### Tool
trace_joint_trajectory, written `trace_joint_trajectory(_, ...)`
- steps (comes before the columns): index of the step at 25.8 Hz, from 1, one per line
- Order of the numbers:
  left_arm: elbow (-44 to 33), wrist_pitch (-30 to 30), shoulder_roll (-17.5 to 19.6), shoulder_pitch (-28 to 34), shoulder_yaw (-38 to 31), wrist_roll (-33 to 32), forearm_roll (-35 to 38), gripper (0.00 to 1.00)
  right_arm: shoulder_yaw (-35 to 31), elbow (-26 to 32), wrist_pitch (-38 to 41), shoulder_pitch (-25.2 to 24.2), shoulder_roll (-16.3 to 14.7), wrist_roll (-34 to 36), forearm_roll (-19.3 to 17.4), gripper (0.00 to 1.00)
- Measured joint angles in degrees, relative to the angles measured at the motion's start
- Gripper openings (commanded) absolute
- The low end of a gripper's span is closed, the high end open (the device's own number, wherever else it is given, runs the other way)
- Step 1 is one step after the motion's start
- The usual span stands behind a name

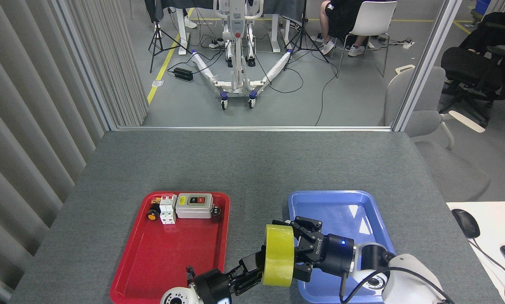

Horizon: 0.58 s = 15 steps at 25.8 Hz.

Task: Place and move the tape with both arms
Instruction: 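Move the right gripper to the tape and grasp it, then release the tape from the left gripper and withdraw it to the red tray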

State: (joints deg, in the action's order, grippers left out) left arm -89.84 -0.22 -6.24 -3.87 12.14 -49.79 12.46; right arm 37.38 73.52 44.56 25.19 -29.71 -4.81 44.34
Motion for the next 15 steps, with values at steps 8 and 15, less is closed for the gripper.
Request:
trace_joint_trajectory(8, 0.52, -2.36, 0.32, 0.07, -1.48, -2.82, -1.19, 0.0, 0.95, -0.21, 0.17, 0.3, -0.02, -0.24, 0.03, 0.63)
trace_joint_trajectory(15, 1.83, -5.23, 1.33, 0.15, -3.01, -4.46, -1.95, 0.0, 0.5, -0.14, 0.42, 0.44, -0.39, -0.2, -0.24, 0.58)
